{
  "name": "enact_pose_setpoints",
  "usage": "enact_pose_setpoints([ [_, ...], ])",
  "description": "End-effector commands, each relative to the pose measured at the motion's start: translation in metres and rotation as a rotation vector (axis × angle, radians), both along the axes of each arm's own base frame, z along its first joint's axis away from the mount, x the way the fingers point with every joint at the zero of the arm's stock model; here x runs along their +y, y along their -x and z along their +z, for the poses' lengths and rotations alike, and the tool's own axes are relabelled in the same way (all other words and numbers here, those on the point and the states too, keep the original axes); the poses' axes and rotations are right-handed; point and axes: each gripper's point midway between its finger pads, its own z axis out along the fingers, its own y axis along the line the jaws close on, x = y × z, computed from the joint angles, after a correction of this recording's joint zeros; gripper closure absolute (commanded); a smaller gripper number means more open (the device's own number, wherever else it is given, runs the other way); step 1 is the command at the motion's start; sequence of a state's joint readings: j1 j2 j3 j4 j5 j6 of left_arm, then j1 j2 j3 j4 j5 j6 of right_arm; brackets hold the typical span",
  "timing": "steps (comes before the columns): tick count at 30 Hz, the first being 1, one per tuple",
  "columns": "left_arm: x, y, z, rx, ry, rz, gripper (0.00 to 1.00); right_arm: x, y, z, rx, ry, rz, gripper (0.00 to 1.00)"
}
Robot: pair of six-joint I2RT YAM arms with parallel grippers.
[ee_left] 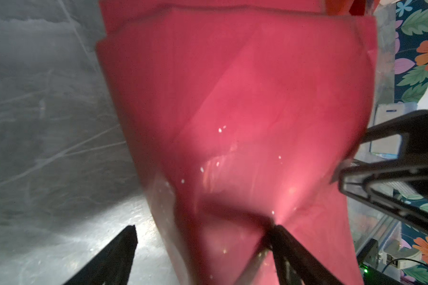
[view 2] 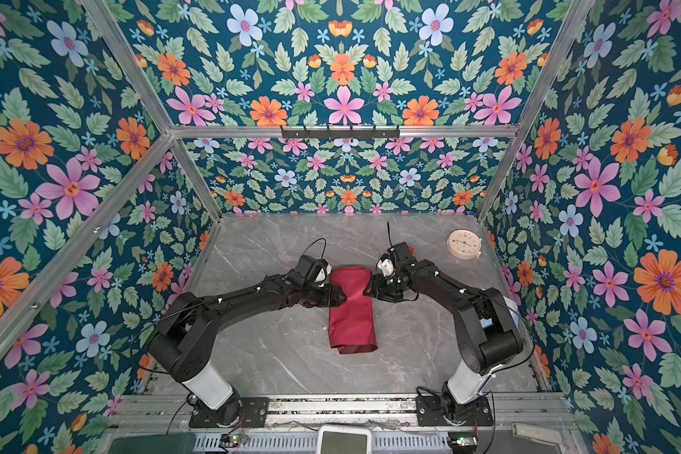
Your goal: Wrap the gift box in paper
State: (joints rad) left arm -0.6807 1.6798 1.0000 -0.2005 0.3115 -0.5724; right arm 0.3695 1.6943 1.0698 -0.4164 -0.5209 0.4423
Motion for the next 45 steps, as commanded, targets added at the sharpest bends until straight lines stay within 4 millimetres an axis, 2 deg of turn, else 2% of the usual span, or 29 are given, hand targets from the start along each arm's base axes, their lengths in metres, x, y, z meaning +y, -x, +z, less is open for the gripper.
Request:
enact_pose_setpoints([
  [1, 0.014, 0.005, -0.012, 0.022, -0.074, 0.025, 0.13, 0.0, -0.003, -0.004, -0.006, 0.018, 0.018, 0.42],
  [8, 0.006, 0.003, -0.007, 0.022, -0.035, 0.019, 0.12, -0.002, -0.005, -0.012, 0.007, 0.041, 0.016, 0.46],
  [16, -0.004, -0.002, 0.011, 0.002, 0.037, 0.02, 0.11, -0.004, -0.002, -0.017, 0.017, 0.049, 0.016, 0.48],
  [21, 0.001, 0.001, -0.003, 0.028, -0.004, 0.016, 0.12, -0.003, -0.003, -0.014, 0.012, 0.044, 0.018, 0.48],
  [25, 0.009, 0.005, -0.017, 0.044, -0.051, 0.023, 0.14, -0.001, -0.008, -0.001, -0.014, 0.033, 0.017, 0.48],
  [30, 0.015, 0.005, -0.021, 0.04, -0.084, 0.033, 0.15, -0.001, -0.008, 0.018, -0.049, 0.016, 0.01, 0.41],
  [32, 0.016, 0.004, -0.022, 0.036, -0.092, 0.038, 0.16, -0.002, -0.005, 0.017, -0.041, 0.017, 0.007, 0.4],
  [33, 0.017, 0.004, -0.022, 0.035, -0.095, 0.039, 0.16, -0.001, -0.003, 0.027, -0.063, 0.004, 0.006, 0.39],
  [39, 0.016, 0.003, -0.022, 0.033, -0.099, 0.038, 0.16, 0.007, 0.009, 0.019, -0.044, 0.006, 0.03, 0.37],
  [45, 0.019, 0.002, -0.022, 0.027, -0.109, 0.045, 0.16, 0.018, 0.013, 0.015, -0.031, -0.005, 0.047, 0.44],
])
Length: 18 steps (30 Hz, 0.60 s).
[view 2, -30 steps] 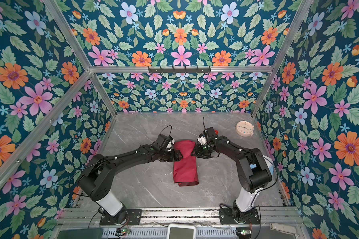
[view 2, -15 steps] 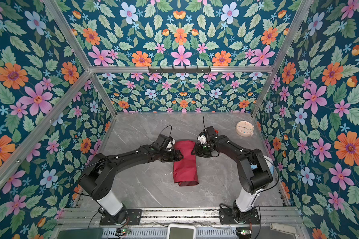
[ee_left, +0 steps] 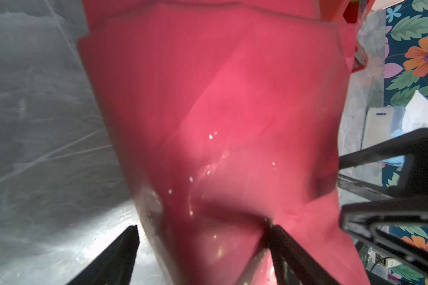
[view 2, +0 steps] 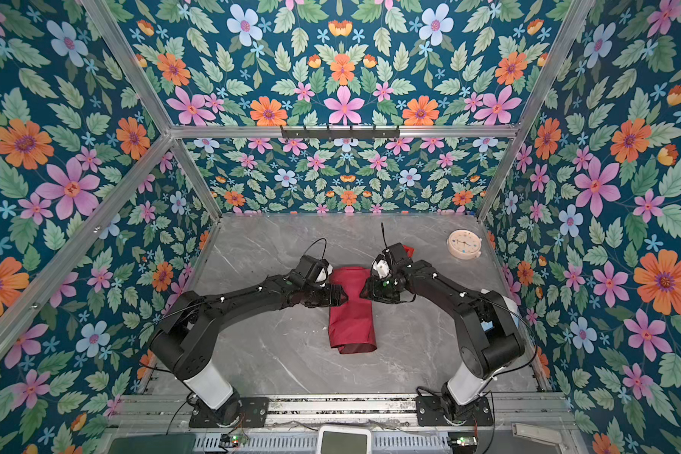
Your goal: Wrap the gift box in paper
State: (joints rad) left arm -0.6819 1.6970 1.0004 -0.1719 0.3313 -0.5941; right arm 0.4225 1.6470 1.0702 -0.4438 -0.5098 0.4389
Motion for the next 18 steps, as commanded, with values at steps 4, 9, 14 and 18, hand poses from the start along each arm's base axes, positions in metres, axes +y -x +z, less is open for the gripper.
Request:
enact_pose_setpoints([
  [4, 0.029, 0.002, -0.02, 0.005, -0.149, 0.054, 0.16, 0.015, -0.002, 0.008, -0.013, -0.049, 0.005, 0.47],
  [9, 0.038, 0.0, -0.021, 0.008, -0.157, 0.072, 0.16, 0.029, -0.005, 0.0, 0.016, -0.067, 0.014, 0.49],
  [14, 0.048, -0.004, -0.023, 0.013, -0.165, 0.083, 0.2, 0.04, -0.016, 0.004, 0.003, -0.095, 0.004, 0.5],
  [18, 0.046, -0.003, -0.025, 0.026, -0.156, 0.071, 0.24, 0.045, -0.028, 0.004, -0.005, -0.09, 0.001, 0.5],
])
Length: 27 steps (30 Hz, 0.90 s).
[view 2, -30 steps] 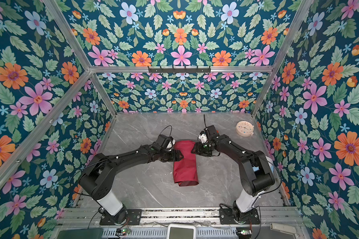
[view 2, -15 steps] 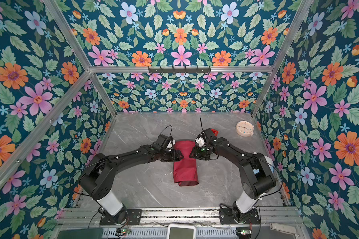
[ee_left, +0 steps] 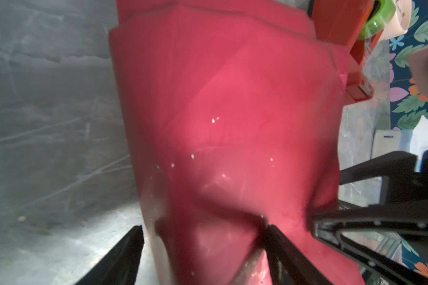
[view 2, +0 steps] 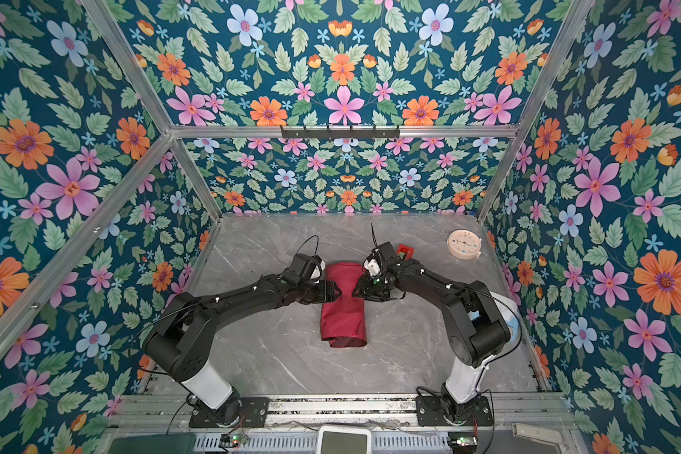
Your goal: Wrap the gift box in paper
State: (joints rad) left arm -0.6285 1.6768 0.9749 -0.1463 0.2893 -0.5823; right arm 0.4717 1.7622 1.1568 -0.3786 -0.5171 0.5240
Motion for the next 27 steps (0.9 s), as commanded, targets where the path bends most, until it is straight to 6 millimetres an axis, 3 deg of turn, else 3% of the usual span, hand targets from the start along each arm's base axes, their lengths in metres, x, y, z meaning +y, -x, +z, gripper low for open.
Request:
enact_pose_setpoints([
  [1, 0.024, 0.016, -0.026, 0.074, -0.134, 0.005, 0.25, 0.015, -0.011, 0.01, -0.026, -0.058, 0.014, 0.5],
  [7, 0.029, 0.012, -0.026, 0.07, -0.142, 0.022, 0.29, 0.016, -0.016, 0.01, -0.029, -0.047, 0.021, 0.5],
  [16, 0.033, 0.011, -0.031, 0.07, -0.173, 0.022, 0.3, -0.001, -0.014, 0.019, -0.061, 0.013, 0.015, 0.46],
  [26, 0.037, 0.011, -0.034, 0.071, -0.199, 0.024, 0.28, -0.056, -0.03, 0.037, -0.106, 0.033, -0.093, 0.4],
  [27, 0.037, 0.011, -0.034, 0.072, -0.199, 0.024, 0.28, -0.064, -0.033, 0.049, -0.135, 0.025, -0.114, 0.39],
])
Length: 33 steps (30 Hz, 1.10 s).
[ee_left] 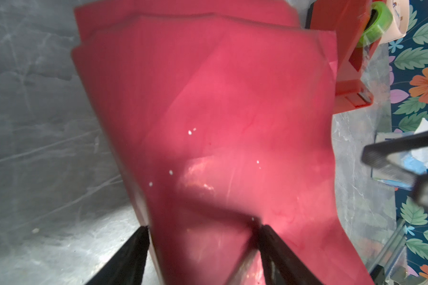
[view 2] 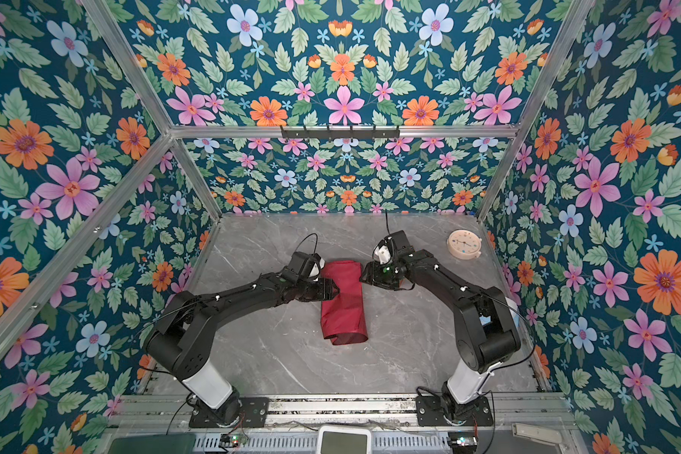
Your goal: Wrap the gift box in paper
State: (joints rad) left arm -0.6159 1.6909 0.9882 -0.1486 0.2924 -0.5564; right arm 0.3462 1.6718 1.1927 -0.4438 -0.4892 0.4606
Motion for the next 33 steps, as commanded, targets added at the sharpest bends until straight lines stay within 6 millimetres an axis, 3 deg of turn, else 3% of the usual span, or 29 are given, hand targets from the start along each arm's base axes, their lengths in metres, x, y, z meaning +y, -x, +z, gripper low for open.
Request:
enact_pose_setpoints([
  [1, 0.035, 0.016, -0.033, 0.08, -0.19, 0.035, 0.28, -0.024, -0.005, 0.014, -0.04, 0.012, -0.042, 0.38],
  [6, 0.035, 0.015, -0.033, 0.077, -0.192, 0.037, 0.28, -0.077, -0.029, 0.022, -0.06, -0.027, -0.188, 0.38],
  [9, 0.035, 0.016, -0.033, 0.079, -0.192, 0.038, 0.28, -0.094, -0.043, 0.021, -0.047, -0.097, -0.25, 0.41],
  [18, 0.035, 0.015, -0.033, 0.077, -0.193, 0.04, 0.27, -0.099, -0.07, -0.006, 0.009, -0.178, -0.299, 0.47],
  [33, 0.035, 0.015, -0.032, 0.073, -0.194, 0.036, 0.27, -0.096, -0.078, -0.038, 0.072, -0.194, -0.306, 0.53],
])
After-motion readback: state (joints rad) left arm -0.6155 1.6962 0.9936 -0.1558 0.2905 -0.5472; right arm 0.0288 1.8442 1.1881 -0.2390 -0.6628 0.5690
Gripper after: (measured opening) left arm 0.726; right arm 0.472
